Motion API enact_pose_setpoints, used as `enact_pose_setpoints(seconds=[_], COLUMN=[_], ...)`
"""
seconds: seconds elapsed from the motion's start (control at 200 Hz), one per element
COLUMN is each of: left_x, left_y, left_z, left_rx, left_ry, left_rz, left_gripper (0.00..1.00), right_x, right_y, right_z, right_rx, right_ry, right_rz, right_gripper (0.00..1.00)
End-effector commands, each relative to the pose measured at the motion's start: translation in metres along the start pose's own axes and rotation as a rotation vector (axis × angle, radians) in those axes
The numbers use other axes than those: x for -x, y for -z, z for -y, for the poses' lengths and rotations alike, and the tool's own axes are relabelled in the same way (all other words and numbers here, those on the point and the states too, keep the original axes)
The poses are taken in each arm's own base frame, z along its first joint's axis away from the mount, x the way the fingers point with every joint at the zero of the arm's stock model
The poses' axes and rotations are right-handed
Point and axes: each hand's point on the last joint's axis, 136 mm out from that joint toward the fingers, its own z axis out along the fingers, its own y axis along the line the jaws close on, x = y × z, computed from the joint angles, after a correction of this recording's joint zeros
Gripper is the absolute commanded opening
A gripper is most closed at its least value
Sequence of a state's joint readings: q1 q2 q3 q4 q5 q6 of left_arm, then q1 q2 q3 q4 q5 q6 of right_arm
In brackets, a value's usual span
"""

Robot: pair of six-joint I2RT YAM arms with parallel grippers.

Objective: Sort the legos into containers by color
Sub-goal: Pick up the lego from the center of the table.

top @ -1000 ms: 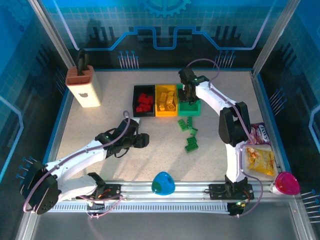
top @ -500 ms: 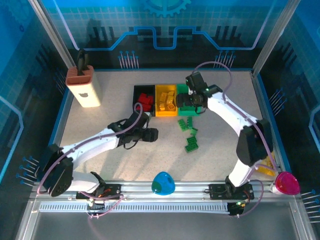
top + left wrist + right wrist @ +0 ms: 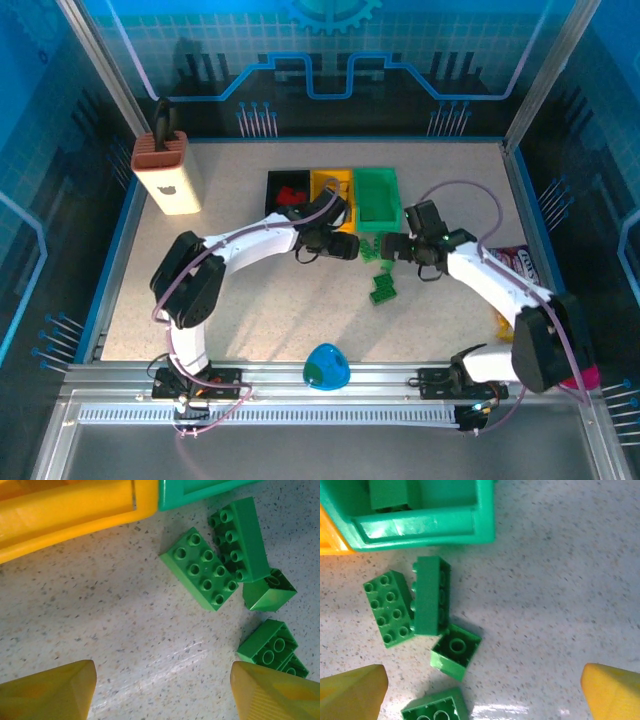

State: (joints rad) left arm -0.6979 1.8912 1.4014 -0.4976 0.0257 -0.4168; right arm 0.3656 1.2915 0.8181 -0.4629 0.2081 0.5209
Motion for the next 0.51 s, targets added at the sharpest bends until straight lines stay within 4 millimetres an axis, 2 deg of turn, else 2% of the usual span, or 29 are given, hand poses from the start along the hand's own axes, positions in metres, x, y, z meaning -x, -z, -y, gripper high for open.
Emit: enact_pose_setpoints(seconds=[0.0,0.255,0.4,0.5], left_x=[-0.001,0.012,0.016,0.018], left_y=[-0.01,-0.04,-0.055,-0.065], left_z=[0.008,0.022,0.026,0.026], left_rx=[-0.002,0.024,0.035,0.061], left_ry=[-0.002,0.012,0.032,0.044], left_rz=[-0.065,-0.099,-0.103,-0.11], left_gripper=[0.71,0.7,0.7,0.7], right_x=[0.001,-0.023,-0.031,-0.03], right_y=[0.009,0.023,0.029,0.034], right_z=[0.012,0.035,0.041,0.038], right_rx=[0.001,-0.001,0.006,0.044], right_ry=[-0.1,-0.192,-0.212,-0.22], right_rz=[0.081,0.135,0.146,0.17], right_gripper=[1.0,1.0,1.0,1.0])
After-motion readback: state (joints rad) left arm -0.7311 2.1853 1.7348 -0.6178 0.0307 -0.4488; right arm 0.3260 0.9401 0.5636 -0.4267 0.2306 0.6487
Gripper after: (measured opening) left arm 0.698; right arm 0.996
